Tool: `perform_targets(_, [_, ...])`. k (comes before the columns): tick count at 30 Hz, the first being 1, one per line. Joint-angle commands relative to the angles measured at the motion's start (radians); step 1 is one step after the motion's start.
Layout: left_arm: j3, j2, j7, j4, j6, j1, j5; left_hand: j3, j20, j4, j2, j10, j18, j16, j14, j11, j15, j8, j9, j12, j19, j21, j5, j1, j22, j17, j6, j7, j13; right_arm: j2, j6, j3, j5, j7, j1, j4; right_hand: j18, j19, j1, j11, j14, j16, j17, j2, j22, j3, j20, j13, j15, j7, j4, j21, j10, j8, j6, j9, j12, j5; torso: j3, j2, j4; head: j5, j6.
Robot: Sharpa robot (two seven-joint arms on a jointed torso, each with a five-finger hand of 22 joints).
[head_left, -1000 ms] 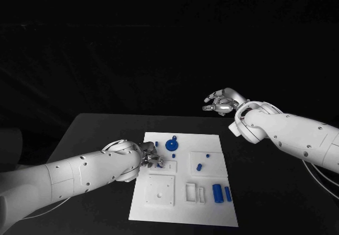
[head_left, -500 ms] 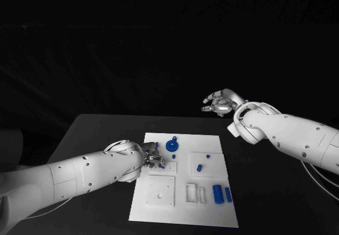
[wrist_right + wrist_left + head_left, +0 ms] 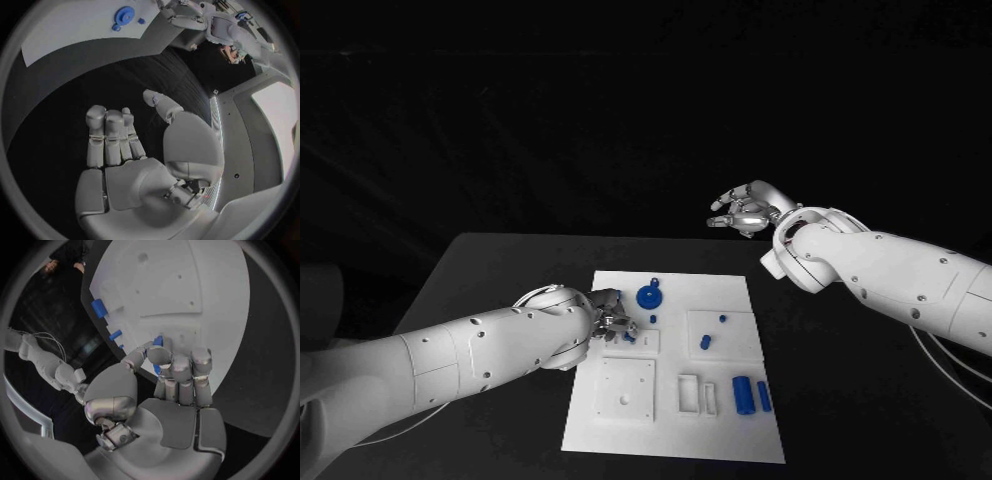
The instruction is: Assemble the parts on the task board
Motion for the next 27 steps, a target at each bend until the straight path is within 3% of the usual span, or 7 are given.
perform_targets(1, [0.001,0.004,0.013,-0.004,0.006,-0.001,-0.006,0.001,-0.08,0.007,0.009,-0.036,0.048,0.005,0.058,-0.029,-0.069,0.035,0.044,0.006,-0.002,0.006,-0.008,0.002,0.014,-0.002,0.116,-0.095,-0.002,0.004,0.013,0.001,-0.004,0.004,0.0,0.0,0.099,-0.003,-0.001,0.003,-0.009,-0.001,-0.001,0.008,0.013,-0.006,0.006,-0.001,-0.001,0.008,0.002,-0.006,-0.007,0.004,-0.004,0.0,0.004,0.001,-0.0002,0.0,0.0001,-0.001,0.001])
perform_targets(27, [0.0,0.017,0.018,-0.018,0.025,-0.01,-0.021,0.001,-0.079,0.011,0.006,-0.038,0.049,0.007,0.056,-0.029,-0.068,0.035,0.047,0.011,-0.005,0.008,-0.026,-0.002,0.013,-0.007,0.114,-0.095,-0.008,0.013,0.024,0.001,-0.004,0.0,-0.003,-0.002,0.099,-0.002,-0.004,0.004,-0.008,0.0,-0.001,0.011,0.013,-0.009,0.006,-0.002,-0.001,0.008,0.002,-0.007,-0.009,0.003,-0.005,-0.001,0.006,-0.001,-0.0001,0.0,0.0005,-0.002,-0.004])
